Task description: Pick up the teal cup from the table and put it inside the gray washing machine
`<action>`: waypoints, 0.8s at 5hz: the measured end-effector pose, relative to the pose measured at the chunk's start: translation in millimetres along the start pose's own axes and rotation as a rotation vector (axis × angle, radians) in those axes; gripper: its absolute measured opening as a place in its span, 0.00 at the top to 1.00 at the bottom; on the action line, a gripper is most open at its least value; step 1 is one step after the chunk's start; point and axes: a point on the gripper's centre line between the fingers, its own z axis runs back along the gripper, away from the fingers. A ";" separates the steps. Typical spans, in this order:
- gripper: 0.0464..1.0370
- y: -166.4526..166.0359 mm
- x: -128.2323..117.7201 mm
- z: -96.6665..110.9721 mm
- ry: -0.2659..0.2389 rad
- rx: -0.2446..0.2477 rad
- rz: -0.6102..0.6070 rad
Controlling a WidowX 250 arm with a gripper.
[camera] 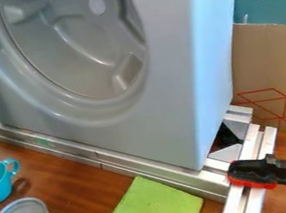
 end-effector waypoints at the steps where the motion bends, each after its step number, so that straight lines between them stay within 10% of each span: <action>1: 0.04 -1.9 -0.5 -5.0 0.012 -0.015 -0.002; 4: 0.04 -0.1 40.6 -59.1 -0.041 0.083 0.004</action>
